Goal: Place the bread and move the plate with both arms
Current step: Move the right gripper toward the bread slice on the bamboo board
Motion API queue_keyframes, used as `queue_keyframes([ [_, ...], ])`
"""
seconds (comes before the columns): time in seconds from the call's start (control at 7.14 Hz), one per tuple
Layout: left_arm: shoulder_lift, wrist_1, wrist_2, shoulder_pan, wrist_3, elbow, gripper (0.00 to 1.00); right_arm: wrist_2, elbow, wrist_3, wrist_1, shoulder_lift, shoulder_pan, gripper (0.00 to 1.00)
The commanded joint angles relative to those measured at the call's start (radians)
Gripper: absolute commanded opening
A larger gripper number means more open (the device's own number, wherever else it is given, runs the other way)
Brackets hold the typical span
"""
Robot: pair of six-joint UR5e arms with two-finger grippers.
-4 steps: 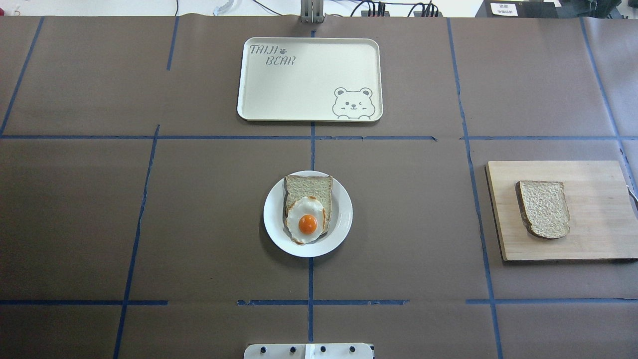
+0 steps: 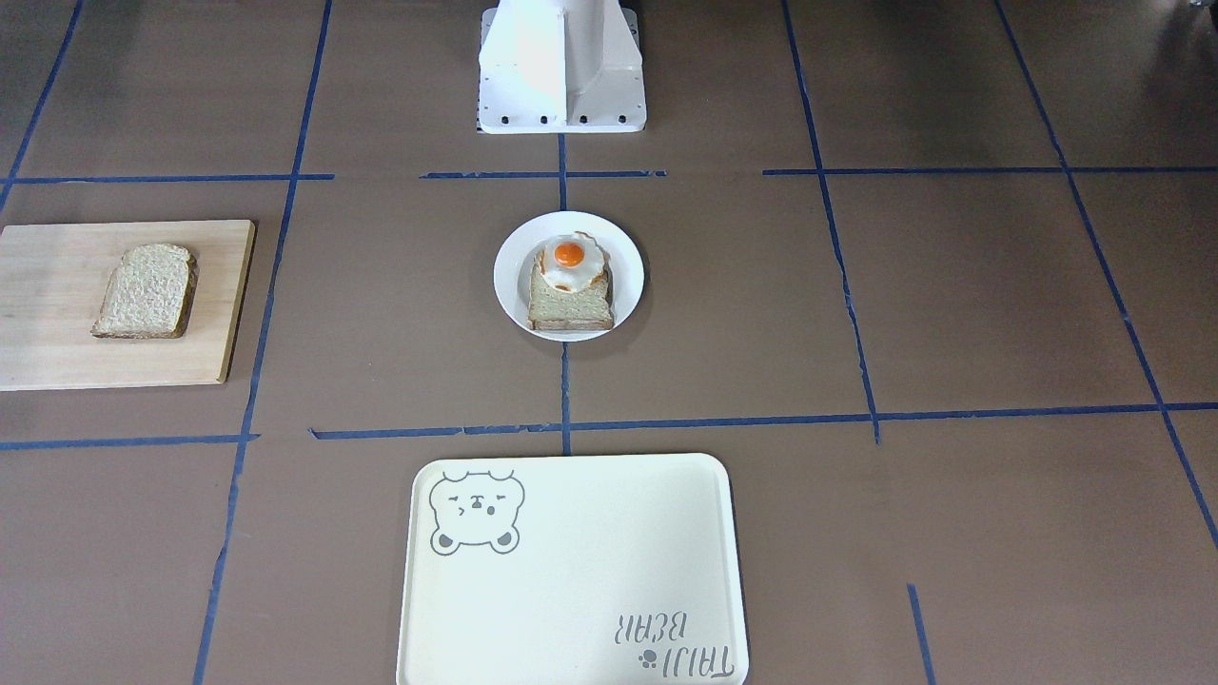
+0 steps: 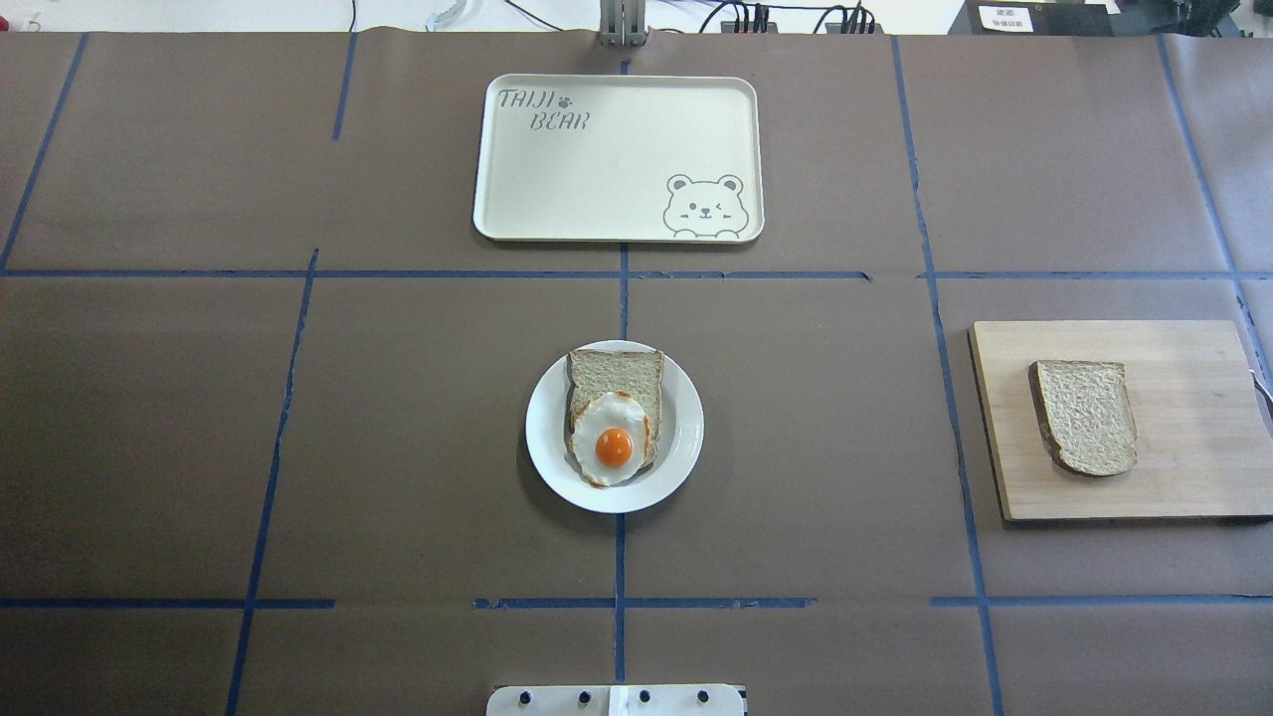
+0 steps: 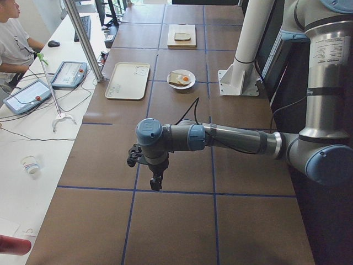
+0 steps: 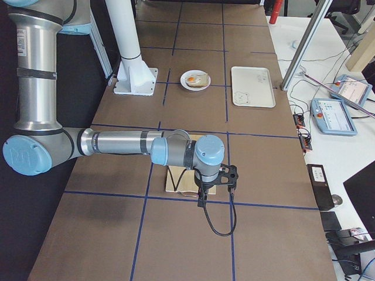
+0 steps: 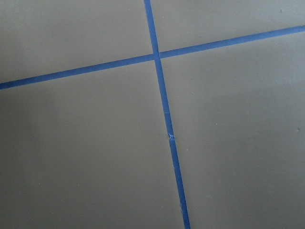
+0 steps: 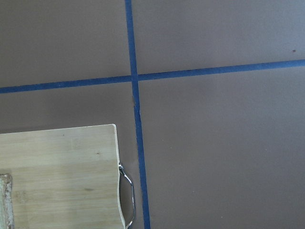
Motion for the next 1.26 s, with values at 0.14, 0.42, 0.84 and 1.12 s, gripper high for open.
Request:
queue_keyframes([
  [0.14, -0.044, -0.073, 0.01, 0.003, -0.011, 0.02, 1.0, 0.007, 0.053, 0.005, -0.001, 0.01, -0.023, 1.0],
  [0.42, -0.055, -0.186, 0.006, 0.006, -0.013, 0.066, 1.0, 0.083, 0.048, -0.01, -0.001, -0.006, -0.028, 1.0],
  [0.84, -0.075, -0.249, -0.001, 0.005, -0.008, 0.118, 1.0, 0.087, 0.125, 0.069, 0.103, -0.027, -0.087, 1.0],
  [1.12, -0.075, -0.249, -0.002, 0.006, -0.008, 0.114, 1.0, 0.053, 0.161, 0.294, 0.229, -0.047, -0.22, 1.0],
])
